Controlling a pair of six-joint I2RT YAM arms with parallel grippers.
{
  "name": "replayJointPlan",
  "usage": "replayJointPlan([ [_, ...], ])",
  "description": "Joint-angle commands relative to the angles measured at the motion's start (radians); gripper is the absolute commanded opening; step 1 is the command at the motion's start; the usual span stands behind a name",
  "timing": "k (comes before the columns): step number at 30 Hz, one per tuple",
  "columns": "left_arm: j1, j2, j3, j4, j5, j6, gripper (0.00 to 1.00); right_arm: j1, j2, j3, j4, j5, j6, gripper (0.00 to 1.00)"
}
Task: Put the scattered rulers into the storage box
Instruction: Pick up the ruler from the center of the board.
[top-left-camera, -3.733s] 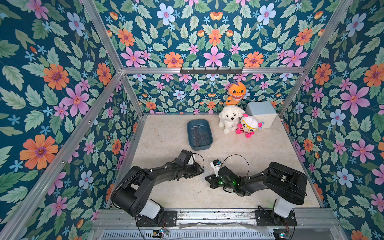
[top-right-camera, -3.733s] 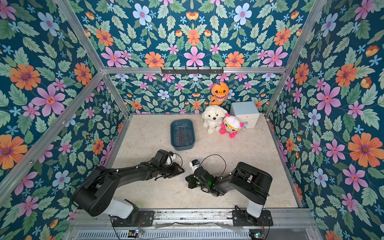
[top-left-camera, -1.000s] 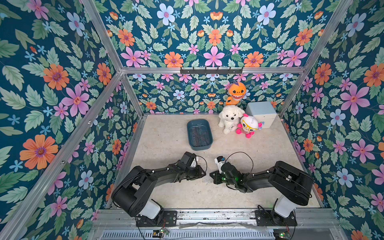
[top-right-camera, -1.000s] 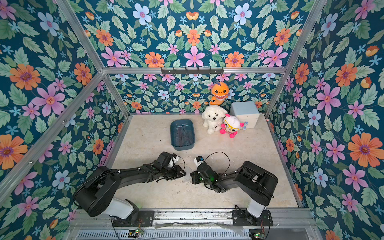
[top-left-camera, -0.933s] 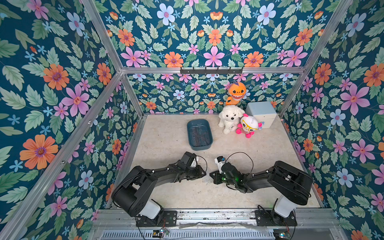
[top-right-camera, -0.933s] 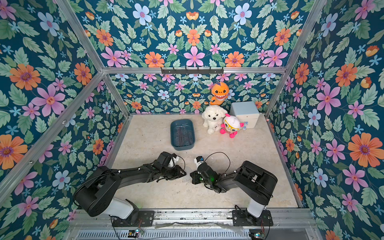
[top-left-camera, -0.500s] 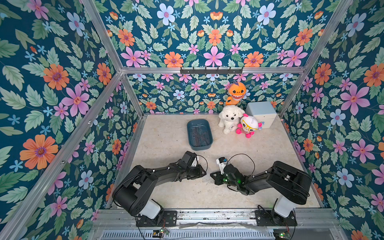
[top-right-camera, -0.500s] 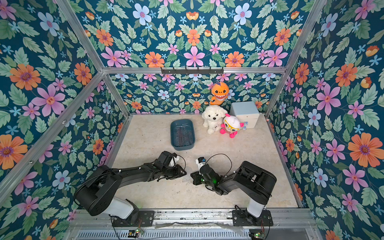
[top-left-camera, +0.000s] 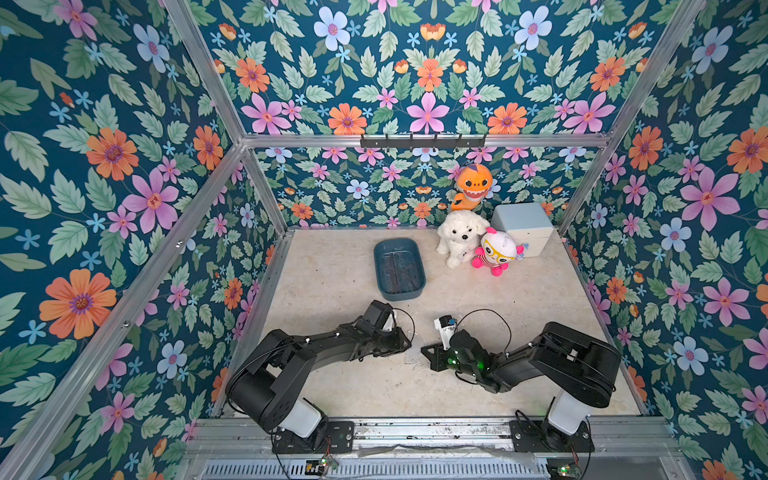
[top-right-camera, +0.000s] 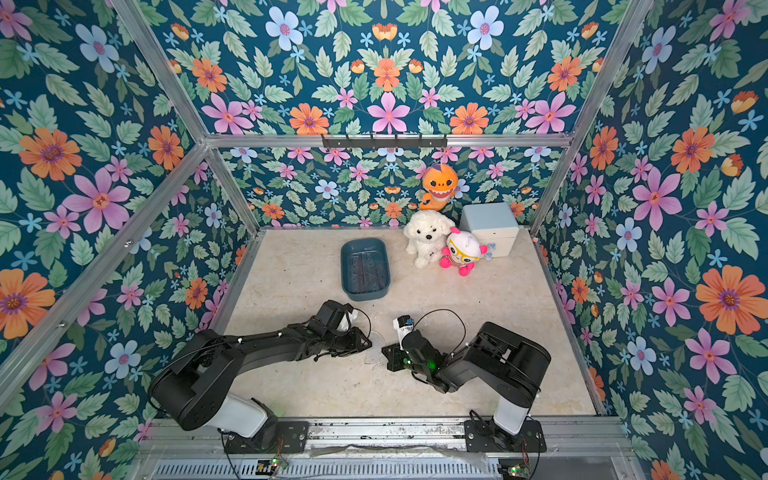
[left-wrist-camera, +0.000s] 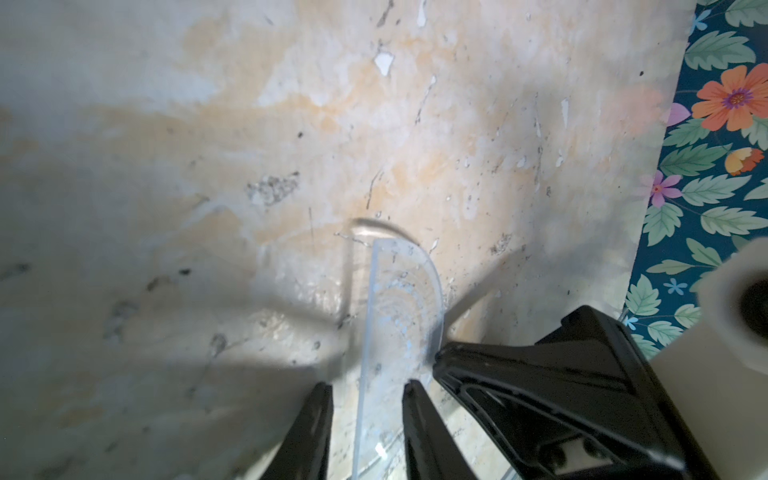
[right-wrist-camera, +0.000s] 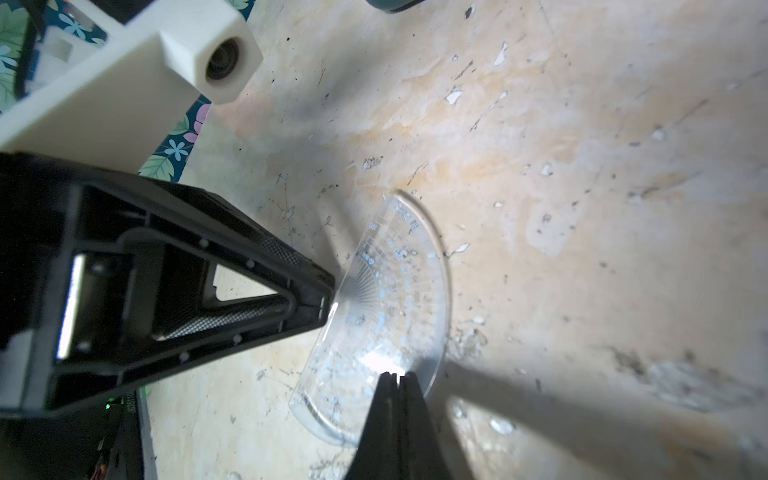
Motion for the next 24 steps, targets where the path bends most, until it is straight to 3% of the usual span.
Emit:
replayJointPlan([
  [1,0.000,0.017,-0.005,-0.006,-0.005,-0.008,0.36,0.000,0.016,-0.010,-0.157,0.001,0.009,0.00],
  [11,-0.008,0.041,-0.038,0.067,0.048,-0.038,0.36,0.001,0.048,-0.012,-0.133,-0.007,0.015,0.00],
  [18,0.001,-0.051,-0.031,-0.038,-0.022,-0.007,0.36,0.000,0.048,-0.044,-0.110,-0.003,0.023,0.00],
  [24,0.004,-0.045,0.000,-0.057,-0.023,0.008,0.37,0.002,0.058,-0.052,-0.093,-0.007,0.024,0.00],
])
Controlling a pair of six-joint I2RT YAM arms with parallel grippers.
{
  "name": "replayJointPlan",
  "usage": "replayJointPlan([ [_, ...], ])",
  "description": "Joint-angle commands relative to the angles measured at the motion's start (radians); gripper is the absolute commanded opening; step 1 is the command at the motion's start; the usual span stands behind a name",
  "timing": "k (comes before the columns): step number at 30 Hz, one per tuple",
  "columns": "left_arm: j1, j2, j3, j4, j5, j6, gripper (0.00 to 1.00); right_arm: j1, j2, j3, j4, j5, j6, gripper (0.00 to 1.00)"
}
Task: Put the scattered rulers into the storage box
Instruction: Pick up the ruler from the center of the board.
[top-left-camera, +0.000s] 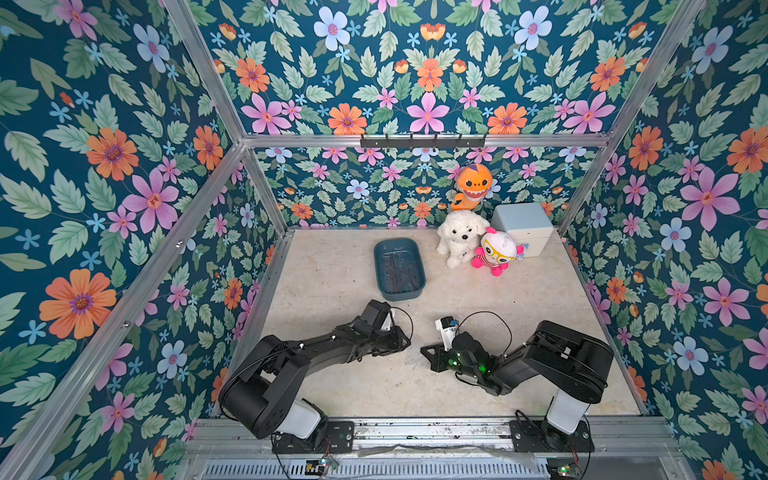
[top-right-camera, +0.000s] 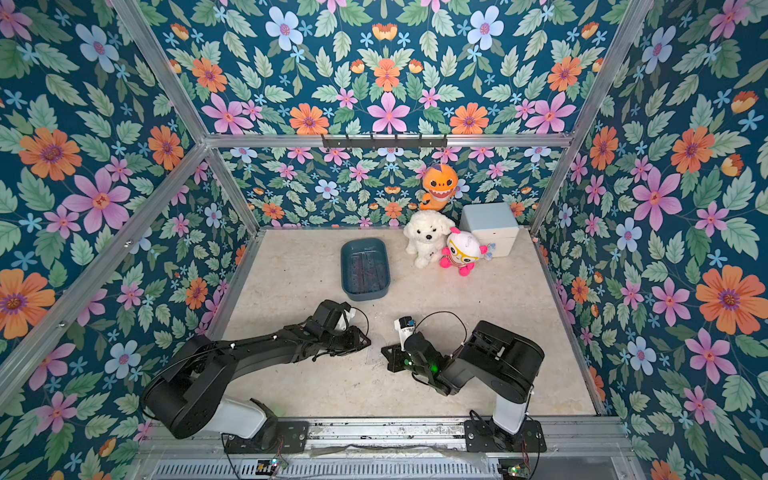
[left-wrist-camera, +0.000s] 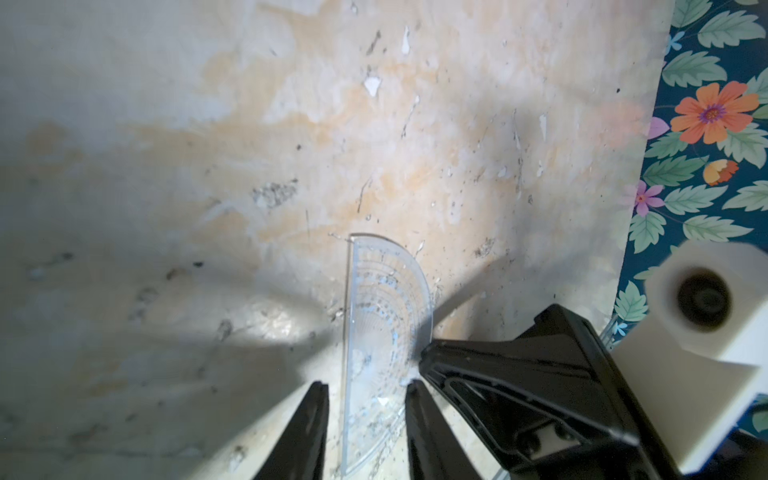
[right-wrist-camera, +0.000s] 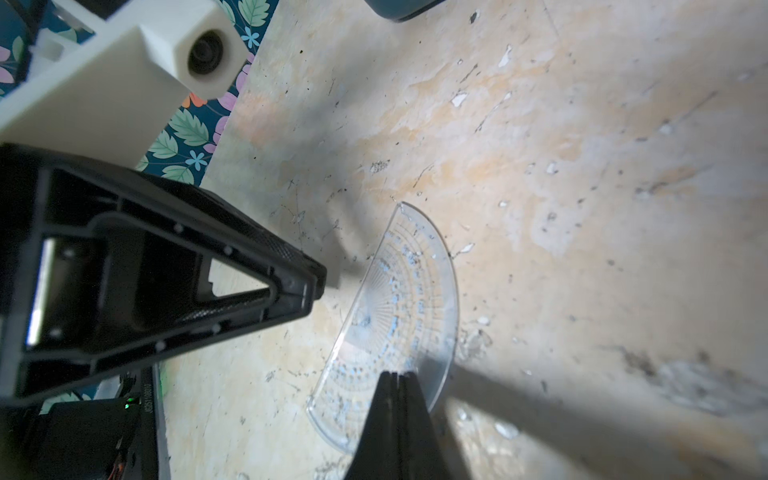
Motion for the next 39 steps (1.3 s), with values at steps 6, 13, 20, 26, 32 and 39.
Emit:
replayJointPlan([
  [6,-0.001,0.029,0.000,-0.005,0.001,0.011,0.37,0.001,0.034,-0.033,-0.179,0.006,0.012,0.00],
  [13,-0.001,0.046,0.009,0.006,0.010,0.010,0.37,0.002,0.047,-0.037,-0.165,0.002,0.016,0.00],
  [20,-0.002,0.060,0.015,0.015,0.014,0.006,0.37,0.001,0.048,-0.047,-0.166,0.004,0.018,0.00],
  [26,-0.001,0.066,0.014,0.021,0.016,0.008,0.38,0.000,0.035,-0.051,-0.188,0.007,0.019,0.00],
  [32,-0.003,0.070,0.015,0.031,0.019,0.008,0.38,0.002,0.023,-0.047,-0.216,0.011,0.017,0.00],
  [39,-0.005,0.083,0.001,0.067,0.041,-0.004,0.39,0.002,0.036,-0.027,-0.226,0.006,0.014,0.00],
])
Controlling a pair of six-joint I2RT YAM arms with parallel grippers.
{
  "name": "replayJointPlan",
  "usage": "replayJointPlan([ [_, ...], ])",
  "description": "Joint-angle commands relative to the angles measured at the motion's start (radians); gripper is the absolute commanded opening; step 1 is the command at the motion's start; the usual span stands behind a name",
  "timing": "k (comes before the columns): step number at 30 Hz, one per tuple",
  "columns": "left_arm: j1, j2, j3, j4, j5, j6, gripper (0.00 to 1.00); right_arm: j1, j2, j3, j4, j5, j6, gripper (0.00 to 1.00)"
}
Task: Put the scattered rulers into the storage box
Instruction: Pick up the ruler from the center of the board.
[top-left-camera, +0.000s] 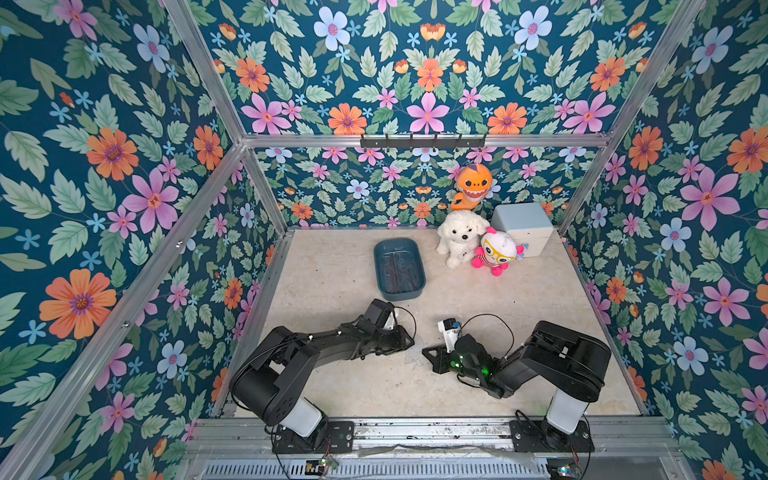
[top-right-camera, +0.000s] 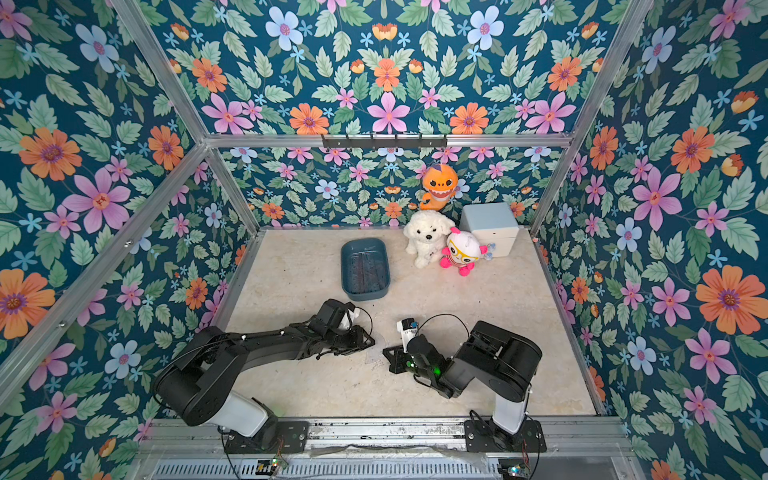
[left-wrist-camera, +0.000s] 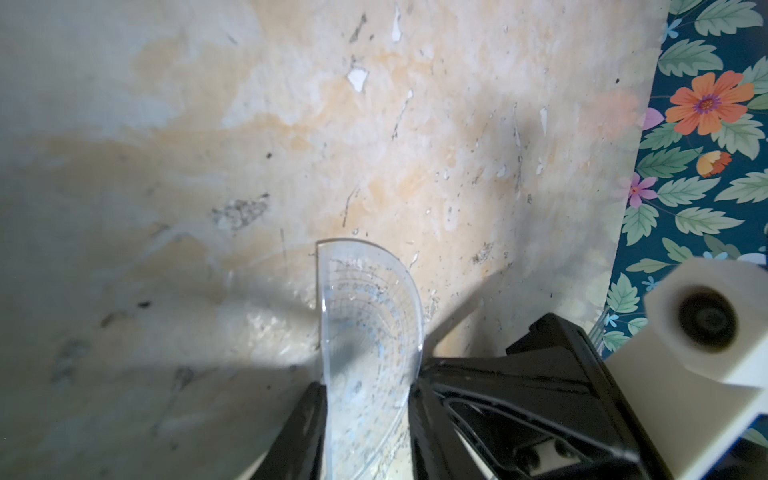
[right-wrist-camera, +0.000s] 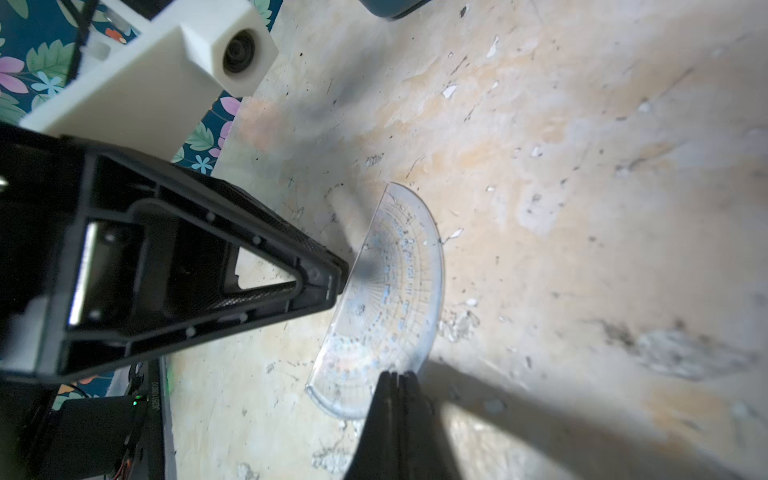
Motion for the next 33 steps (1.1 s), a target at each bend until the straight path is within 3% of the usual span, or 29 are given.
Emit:
replayJointPlan([
  [1,-0.004,0.011,-0.014,0.003,0.003,-0.006,0.39,0.003,0.015,-0.003,-0.282,0.007,-0.009,0.00],
  [9,-0.011,0.020,-0.029,0.035,0.010,-0.022,0.38,0.000,0.028,0.009,-0.285,-0.001,-0.010,0.00],
  [17,-0.008,-0.010,0.018,-0.066,-0.049,0.027,0.38,-0.001,-0.193,0.046,-0.459,0.046,-0.051,0.00],
  [33,-0.004,0.001,0.027,-0.070,-0.047,0.041,0.39,-0.028,-0.181,0.137,-0.483,0.017,-0.081,0.00],
])
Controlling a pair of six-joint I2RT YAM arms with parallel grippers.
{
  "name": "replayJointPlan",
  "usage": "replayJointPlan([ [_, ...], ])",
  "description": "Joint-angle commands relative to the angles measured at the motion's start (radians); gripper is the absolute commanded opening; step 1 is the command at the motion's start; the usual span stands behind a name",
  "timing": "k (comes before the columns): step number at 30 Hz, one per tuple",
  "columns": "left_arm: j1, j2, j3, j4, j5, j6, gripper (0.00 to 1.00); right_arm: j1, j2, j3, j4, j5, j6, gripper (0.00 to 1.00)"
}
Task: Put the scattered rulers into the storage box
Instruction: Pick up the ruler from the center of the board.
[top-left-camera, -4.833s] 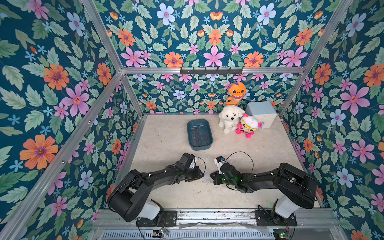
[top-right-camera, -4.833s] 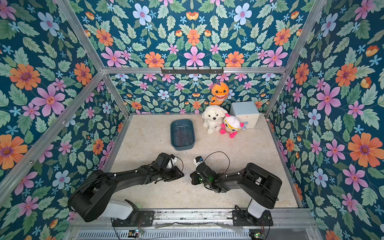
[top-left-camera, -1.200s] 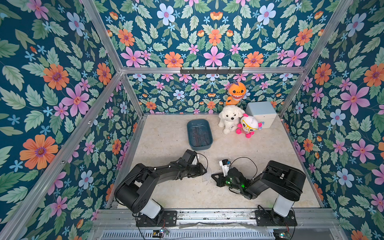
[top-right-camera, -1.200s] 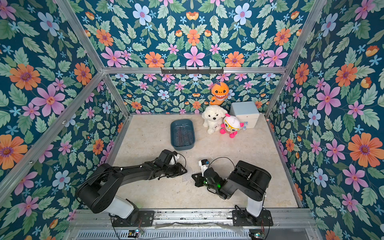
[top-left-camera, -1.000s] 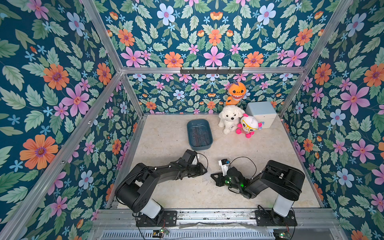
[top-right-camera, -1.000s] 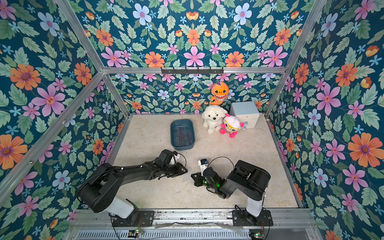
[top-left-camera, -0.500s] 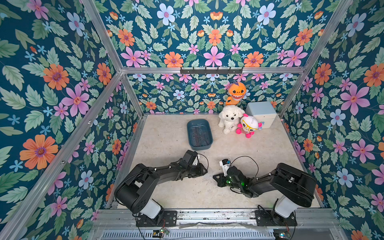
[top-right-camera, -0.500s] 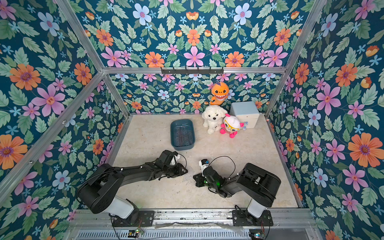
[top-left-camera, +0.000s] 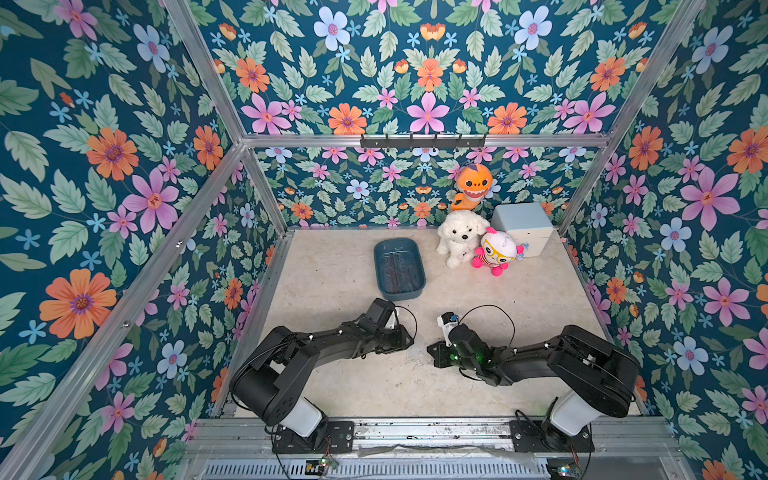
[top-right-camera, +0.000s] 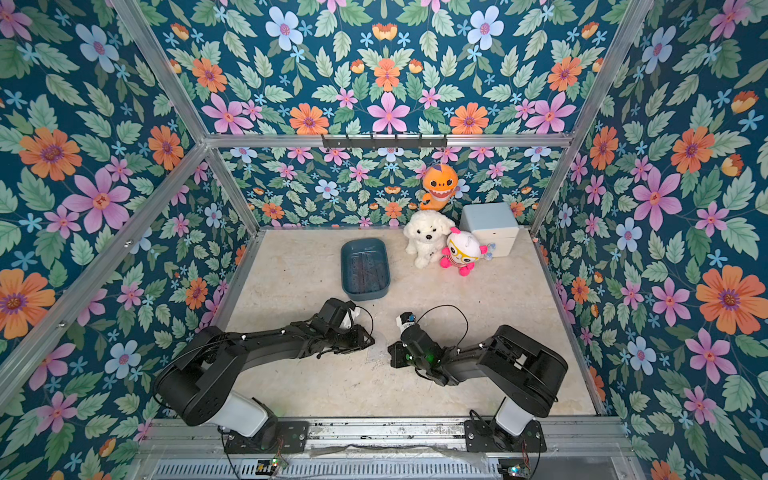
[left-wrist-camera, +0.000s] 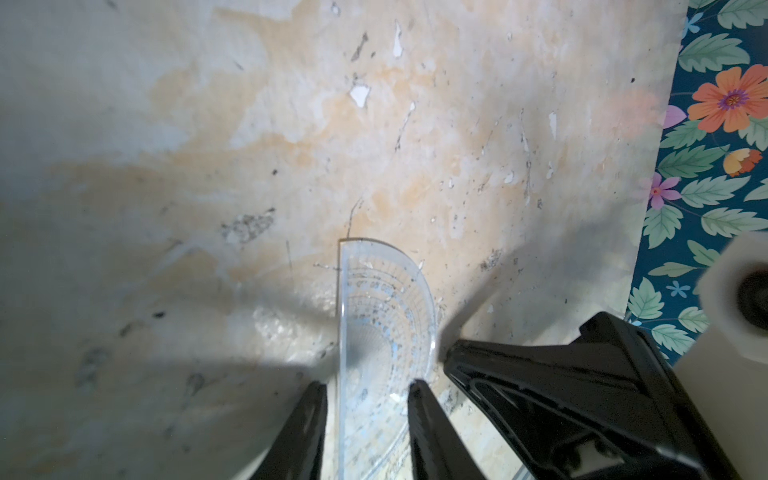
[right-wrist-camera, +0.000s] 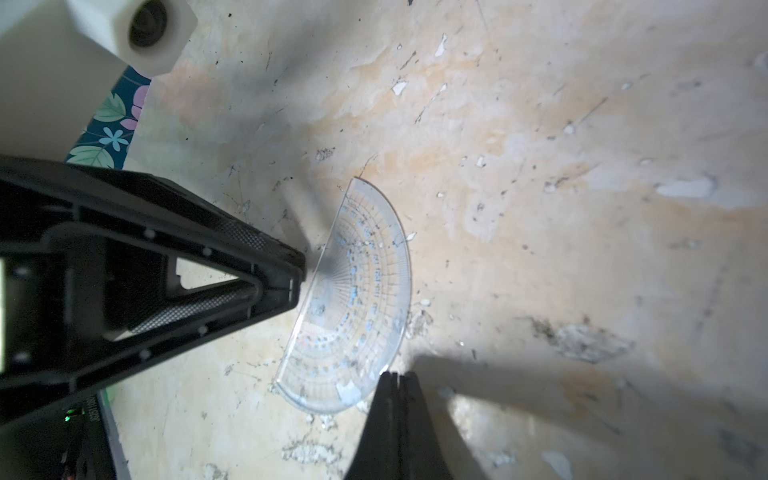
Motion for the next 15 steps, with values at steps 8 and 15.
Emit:
replayJointPlan([
  [8,0.003,0.014,0.004,-0.019,-0.003,0.014,0.43,0.000,-0.002,0.041,-0.040,-0.019,-0.031,0.00],
  [15,0.005,0.016,0.003,-0.019,-0.004,0.014,0.44,0.000,0.059,0.054,-0.017,-0.042,-0.028,0.00],
])
